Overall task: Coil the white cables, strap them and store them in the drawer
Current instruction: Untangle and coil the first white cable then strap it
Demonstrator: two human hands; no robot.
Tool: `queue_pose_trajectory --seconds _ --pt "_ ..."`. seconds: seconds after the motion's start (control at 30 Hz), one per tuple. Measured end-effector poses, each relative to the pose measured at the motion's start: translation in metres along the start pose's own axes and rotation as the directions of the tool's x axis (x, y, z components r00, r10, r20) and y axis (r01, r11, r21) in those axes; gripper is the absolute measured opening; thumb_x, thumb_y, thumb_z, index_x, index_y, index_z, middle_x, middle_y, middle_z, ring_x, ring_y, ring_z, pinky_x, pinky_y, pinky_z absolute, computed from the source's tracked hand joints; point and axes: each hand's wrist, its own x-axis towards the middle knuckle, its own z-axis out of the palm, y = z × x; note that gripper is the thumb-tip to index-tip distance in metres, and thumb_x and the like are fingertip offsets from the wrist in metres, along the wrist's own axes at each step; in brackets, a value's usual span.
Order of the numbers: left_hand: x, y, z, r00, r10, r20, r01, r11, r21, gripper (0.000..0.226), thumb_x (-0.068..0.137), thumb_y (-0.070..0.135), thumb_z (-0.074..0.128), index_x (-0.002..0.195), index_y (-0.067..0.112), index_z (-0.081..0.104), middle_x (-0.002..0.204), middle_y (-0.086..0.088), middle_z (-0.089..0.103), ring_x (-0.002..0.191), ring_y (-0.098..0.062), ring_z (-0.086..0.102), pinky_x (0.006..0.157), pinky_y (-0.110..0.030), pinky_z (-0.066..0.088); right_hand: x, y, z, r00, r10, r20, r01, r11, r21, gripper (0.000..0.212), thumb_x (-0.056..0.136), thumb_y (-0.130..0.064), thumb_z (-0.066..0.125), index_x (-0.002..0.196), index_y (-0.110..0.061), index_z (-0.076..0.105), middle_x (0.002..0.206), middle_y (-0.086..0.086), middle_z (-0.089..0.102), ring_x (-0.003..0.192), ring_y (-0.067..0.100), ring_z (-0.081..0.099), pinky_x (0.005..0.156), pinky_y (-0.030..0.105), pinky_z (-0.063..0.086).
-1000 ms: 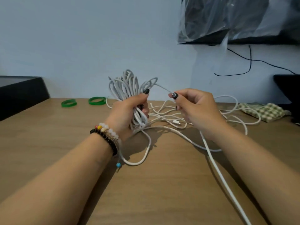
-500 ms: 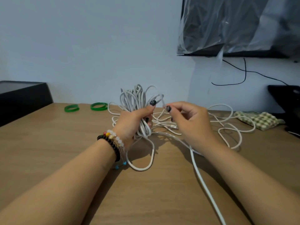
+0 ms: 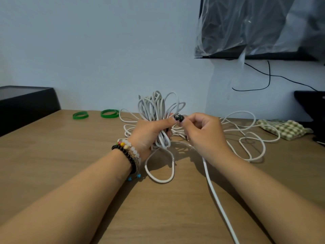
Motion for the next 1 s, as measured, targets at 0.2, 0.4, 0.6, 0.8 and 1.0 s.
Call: queue_pose_trajectory --seconds 0.2,0.4,0.6,0.8,1.0 --pt "-0.005 0.003 0.005 0.999 -0.02 0.035 0.019 1.0 0.022 0.03 0.071 0.017 0.071 0.093 0.0 0.061 0.057 -0.008 0.045 0.042 -0.011 0.047 0.039 -0.021 0.038 -0.002 0.0 0.004 0.999 0.03 0.013 -0.03 0.999 -0.028 0.029 0.09 -0.025 0.065 0.064 -0.012 0.066 0.054 0.001 0.055 0.049 0.011 0.046 0.052 0.027 0.038" --pt "0.001 0.004 -0.003 0.996 -0.085 -0.043 0.084 0.996 -0.025 0.036 0.069 0.026 0.078 0.088 0.001 0.06 0.057 -0.005 0.049 0.044 -0.012 0.048 0.04 -0.021 0.041 -0.002 -0.005 0.005 0.981 0.115 0.158 -0.111 0.993 -0.037 0.025 0.095 -0.023 0.057 0.072 -0.02 0.068 0.051 -0.006 0.054 0.046 0.005 0.048 0.048 0.019 0.041" --pt "0.006 0.012 -0.011 0.972 -0.052 -0.23 0.034 0.996 -0.085 0.016 0.085 0.026 0.067 0.081 0.011 0.064 0.062 -0.001 0.058 0.049 -0.012 0.055 0.049 -0.024 0.047 0.0 -0.006 -0.004 0.739 0.347 0.578 -0.577 0.768 0.277 0.019 0.102 -0.011 0.041 0.099 -0.005 0.059 0.06 0.002 0.046 0.052 0.013 0.047 0.05 0.021 0.044" --pt "0.003 0.018 -0.002 0.995 -0.038 -0.09 0.015 0.968 -0.249 0.05 0.096 0.029 0.05 0.053 0.016 0.073 0.081 0.0 0.074 0.102 -0.015 0.066 0.096 -0.033 0.048 0.005 0.003 -0.006 0.725 0.423 0.543 -0.631 0.723 0.28 0.022 0.101 -0.014 0.044 0.095 -0.001 0.062 0.056 0.002 0.042 0.038 0.008 0.034 0.036 0.018 0.027" --pt "-0.003 0.02 0.009 0.999 -0.051 0.011 0.051 0.909 -0.413 0.019 0.08 0.026 0.059 0.069 0.01 0.055 0.056 0.0 0.057 0.063 -0.014 0.065 0.092 -0.036 0.051 0.006 0.008 -0.009 0.721 0.472 0.507 -0.621 0.766 0.169 0.02 0.098 -0.015 0.052 0.096 0.001 0.064 0.057 0.002 0.041 0.036 0.008 0.03 0.035 0.018 0.021"
